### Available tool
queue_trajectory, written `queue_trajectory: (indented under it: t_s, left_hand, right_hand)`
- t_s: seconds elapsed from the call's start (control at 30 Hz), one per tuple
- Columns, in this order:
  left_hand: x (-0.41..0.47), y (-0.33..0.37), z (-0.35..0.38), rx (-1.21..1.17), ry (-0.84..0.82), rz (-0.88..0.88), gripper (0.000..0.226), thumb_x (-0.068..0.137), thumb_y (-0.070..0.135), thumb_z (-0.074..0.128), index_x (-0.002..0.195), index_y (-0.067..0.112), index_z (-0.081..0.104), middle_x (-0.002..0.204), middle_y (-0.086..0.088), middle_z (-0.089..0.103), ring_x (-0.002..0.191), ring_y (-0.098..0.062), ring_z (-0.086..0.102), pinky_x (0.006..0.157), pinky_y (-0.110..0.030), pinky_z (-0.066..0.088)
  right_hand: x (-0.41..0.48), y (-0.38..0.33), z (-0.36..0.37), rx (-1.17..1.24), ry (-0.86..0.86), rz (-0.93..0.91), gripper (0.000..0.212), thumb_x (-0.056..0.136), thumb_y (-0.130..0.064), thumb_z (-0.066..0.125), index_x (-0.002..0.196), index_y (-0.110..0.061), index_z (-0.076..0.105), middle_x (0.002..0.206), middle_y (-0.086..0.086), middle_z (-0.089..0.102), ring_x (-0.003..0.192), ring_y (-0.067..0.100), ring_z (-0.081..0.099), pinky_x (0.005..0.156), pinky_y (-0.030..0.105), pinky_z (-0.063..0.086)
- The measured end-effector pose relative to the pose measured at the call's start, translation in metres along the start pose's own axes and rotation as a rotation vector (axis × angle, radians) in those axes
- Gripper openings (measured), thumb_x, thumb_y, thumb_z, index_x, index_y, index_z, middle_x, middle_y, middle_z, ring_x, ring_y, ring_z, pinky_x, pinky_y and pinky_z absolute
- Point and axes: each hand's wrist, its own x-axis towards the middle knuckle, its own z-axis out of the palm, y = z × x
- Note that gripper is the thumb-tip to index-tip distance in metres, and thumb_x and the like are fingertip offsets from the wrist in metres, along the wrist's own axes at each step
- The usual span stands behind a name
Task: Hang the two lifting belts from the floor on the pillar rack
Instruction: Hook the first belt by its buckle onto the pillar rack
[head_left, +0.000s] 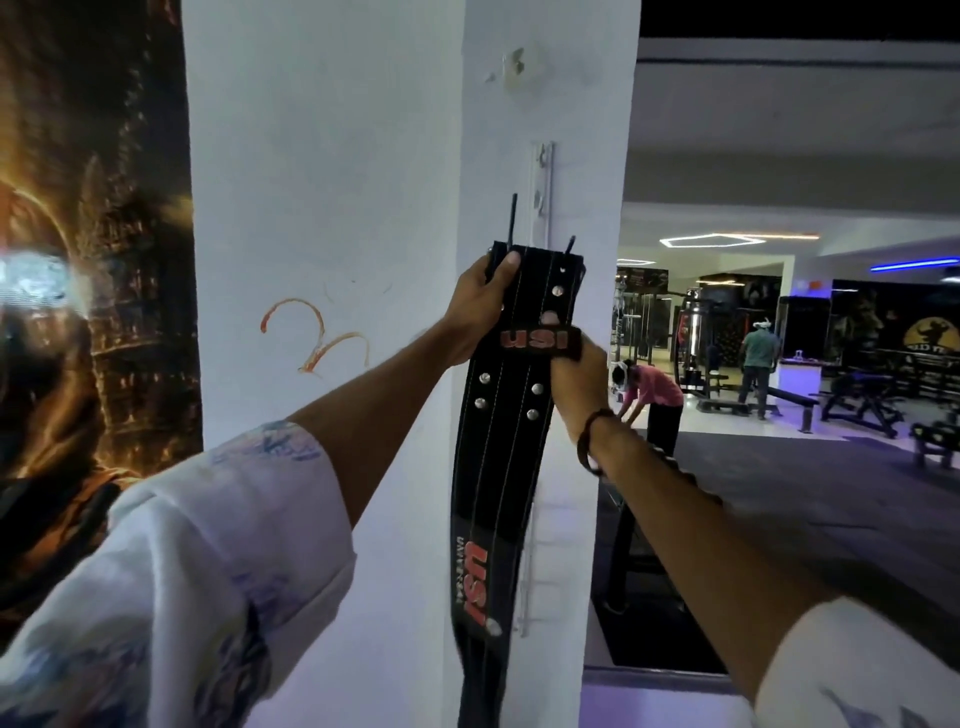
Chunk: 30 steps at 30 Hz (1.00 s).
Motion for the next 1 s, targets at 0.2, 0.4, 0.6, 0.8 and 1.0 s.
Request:
queue_trajectory:
  t_s: [0.2, 0.4, 0.6, 0.8, 1.0]
  left_hand:
    - [0.012, -0.008, -0.012, -0.049, 0.113, 0.009, 0.035, 0.105, 0.036, 0.047, 0.124, 0.011, 0.062, 0.102, 0.003, 0.071, 0.079, 0.000, 0.069, 0.070, -0.016, 0.055]
    - [0.012, -0.021, -0.015, -0.095, 0.132, -0.031, 0.039, 0.105, 0.036, 0.046, 0.127, 0.008, 0.063, 0.105, -0.001, 0.071, 0.079, -0.001, 0.068, 0.067, -0.013, 0.055]
    - [0.009, -0.025, -0.012, -0.094, 0.045, -0.077, 0.043, 0.104, 0.042, 0.045, 0.127, 0.010, 0.063, 0.116, -0.009, 0.073, 0.098, -0.016, 0.070, 0.083, -0.027, 0.060]
    - [0.011, -0.016, -0.018, -0.112, 0.029, -0.131, 0.035, 0.106, 0.036, 0.045, 0.126, 0.015, 0.064, 0.118, -0.006, 0.072, 0.105, -0.018, 0.070, 0.088, -0.030, 0.058]
    - [-0.018, -0.037, -0.016, -0.151, 0.203, -0.051, 0.034, 0.104, 0.028, 0.047, 0.131, 0.015, 0.062, 0.118, -0.003, 0.074, 0.106, -0.016, 0.072, 0.089, -0.029, 0.057]
  right_hand:
    - [-0.102, 0.094, -0.018, -0.232, -0.290, 0.137, 0.041, 0.085, -0.057, 0.058, 0.068, -0.020, 0.056, 0.055, -0.015, 0.052, 0.049, 0.004, 0.049, 0.057, 0.022, 0.040]
    - [-0.016, 0.022, -0.016, -0.081, -0.164, 0.066, 0.026, 0.094, -0.043, 0.059, 0.088, -0.018, 0.066, 0.071, -0.002, 0.060, 0.061, 0.012, 0.053, 0.056, 0.026, 0.042]
    - [0.023, 0.002, -0.016, -0.176, -0.172, -0.072, 0.022, 0.091, -0.021, 0.066, 0.112, -0.015, 0.066, 0.087, -0.006, 0.068, 0.071, 0.008, 0.062, 0.060, 0.020, 0.050]
    - [0.029, -0.007, -0.005, -0.136, -0.176, -0.087, 0.018, 0.092, -0.008, 0.056, 0.106, -0.013, 0.066, 0.081, -0.002, 0.066, 0.069, 0.013, 0.061, 0.057, 0.028, 0.048]
    - [0.032, -0.017, 0.012, -0.105, -0.072, -0.099, 0.028, 0.093, -0.005, 0.049, 0.106, -0.021, 0.067, 0.098, -0.001, 0.072, 0.094, 0.017, 0.067, 0.081, 0.035, 0.056]
